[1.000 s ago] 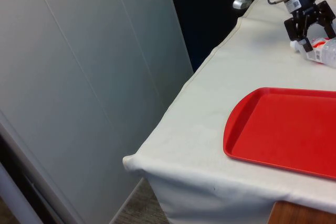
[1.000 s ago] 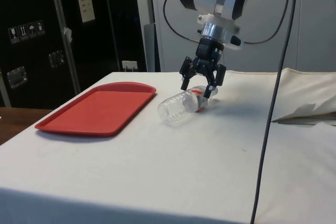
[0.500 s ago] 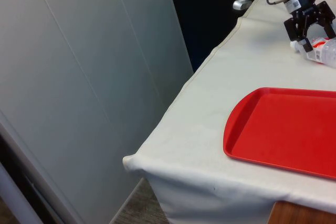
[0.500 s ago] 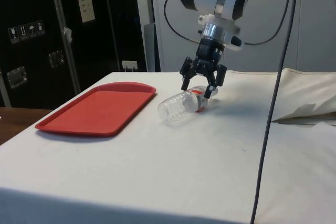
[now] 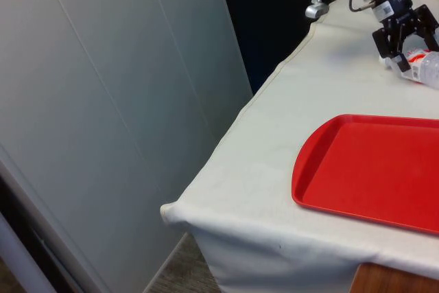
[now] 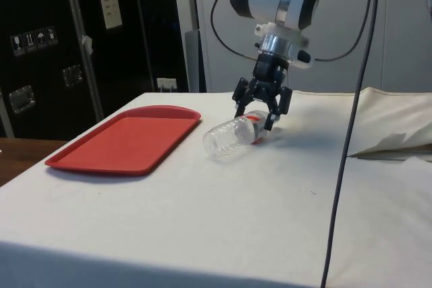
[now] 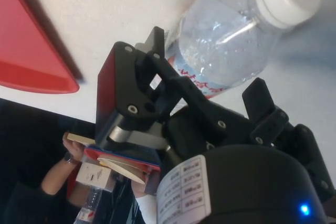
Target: Place the bottle upright on the tray.
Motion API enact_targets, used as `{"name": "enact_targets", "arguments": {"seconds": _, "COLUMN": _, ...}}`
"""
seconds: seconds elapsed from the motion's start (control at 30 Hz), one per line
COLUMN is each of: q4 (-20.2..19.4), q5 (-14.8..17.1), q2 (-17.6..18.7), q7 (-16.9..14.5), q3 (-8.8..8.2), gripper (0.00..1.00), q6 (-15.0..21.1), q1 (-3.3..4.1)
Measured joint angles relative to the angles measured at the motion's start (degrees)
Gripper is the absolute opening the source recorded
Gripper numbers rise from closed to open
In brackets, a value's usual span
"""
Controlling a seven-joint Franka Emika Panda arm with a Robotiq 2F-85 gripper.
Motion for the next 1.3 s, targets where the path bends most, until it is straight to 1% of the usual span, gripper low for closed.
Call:
{"name": "enact_targets", "arguments": {"seconds": 0.2, "q4": 0.6, "q5": 0.3, "q2": 0.9, "q7": -0.2, "q3": -0.11, "gripper": 1.00, "q6": -0.6, "q1": -0.06}}
{"name": "enact_targets", "arguments": {"seconds": 0.37, "q4": 1.1, "q5": 1.7, "q2": 1.6, "q7": -1.3, "q3": -0.34, "gripper": 1.00, "q6": -1.1, "q1": -0.17}}
{"name": "enact_targets", "arguments": {"seconds": 0.43, "q4": 1.5, "q5": 2.5, "q2": 2.1, "q7": -2.2, "q3": -0.80, "gripper": 1.00, "q6": -1.7, "q1": -0.17}}
{"name": "enact_targets", "arguments": {"seconds": 0.6, "q4": 2.5, "q5": 3.3, "q2": 2.6, "q7": -2.7, "q3": -1.55, "gripper": 1.00, "q6": -2.4, "q1": -0.23}}
{"name": "enact_targets", "arguments": {"seconds": 0.87, "q4": 3.0, "q5": 3.4, "q2": 3.0, "q7": -3.0, "q3": -2.64, "gripper": 1.00, "q6": -3.6, "q1": -0.29}}
{"name": "enact_targets", "arguments": {"seconds": 1.3, "q4": 2.9, "q5": 3.4, "q2": 3.1, "q7": -3.0, "q3": -2.64, "gripper": 1.00, "q6": -3.6, "q1": -0.23}}
